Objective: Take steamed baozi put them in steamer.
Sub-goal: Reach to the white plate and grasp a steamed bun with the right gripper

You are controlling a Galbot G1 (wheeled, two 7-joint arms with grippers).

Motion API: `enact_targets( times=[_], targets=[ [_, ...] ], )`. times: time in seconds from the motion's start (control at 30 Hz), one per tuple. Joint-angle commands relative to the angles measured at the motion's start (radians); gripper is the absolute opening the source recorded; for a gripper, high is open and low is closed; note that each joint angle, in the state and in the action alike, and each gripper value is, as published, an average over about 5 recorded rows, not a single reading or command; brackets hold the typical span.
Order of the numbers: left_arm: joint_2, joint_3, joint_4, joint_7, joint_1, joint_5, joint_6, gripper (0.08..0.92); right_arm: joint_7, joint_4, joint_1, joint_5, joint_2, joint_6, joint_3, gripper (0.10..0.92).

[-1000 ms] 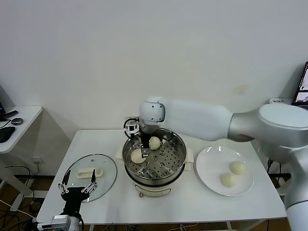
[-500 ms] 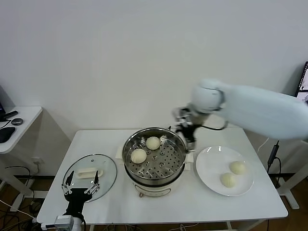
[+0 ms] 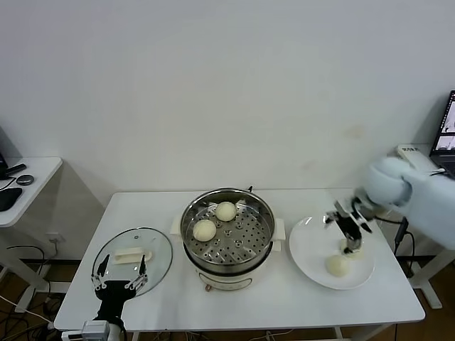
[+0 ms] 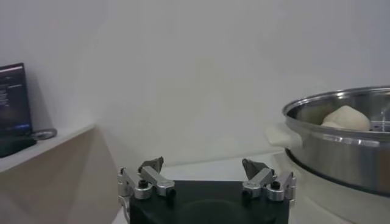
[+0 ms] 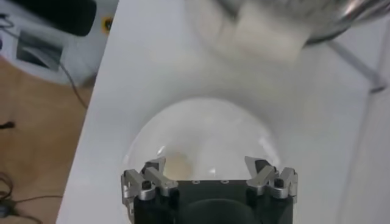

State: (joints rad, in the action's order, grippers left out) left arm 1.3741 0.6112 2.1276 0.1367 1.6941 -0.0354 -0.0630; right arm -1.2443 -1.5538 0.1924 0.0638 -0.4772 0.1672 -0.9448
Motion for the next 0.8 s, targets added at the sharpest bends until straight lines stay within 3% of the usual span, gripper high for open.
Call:
enact_targets(
  times=[0.03, 0.8],
  targets=[
    [0.004, 0.006, 0.008, -0.001, 0.007, 0.004, -0.002, 0.823, 0.032, 0.073, -0.378, 0.166, 0.07, -0.092, 0.275, 0.823],
    [0.016, 0.026, 0.02, 0.0, 0.023, 0.006, 0.001, 0.823, 0.124, 0.223, -0.448, 0.208, -0.135, -0.02, 0.331, 0.823]
  ],
)
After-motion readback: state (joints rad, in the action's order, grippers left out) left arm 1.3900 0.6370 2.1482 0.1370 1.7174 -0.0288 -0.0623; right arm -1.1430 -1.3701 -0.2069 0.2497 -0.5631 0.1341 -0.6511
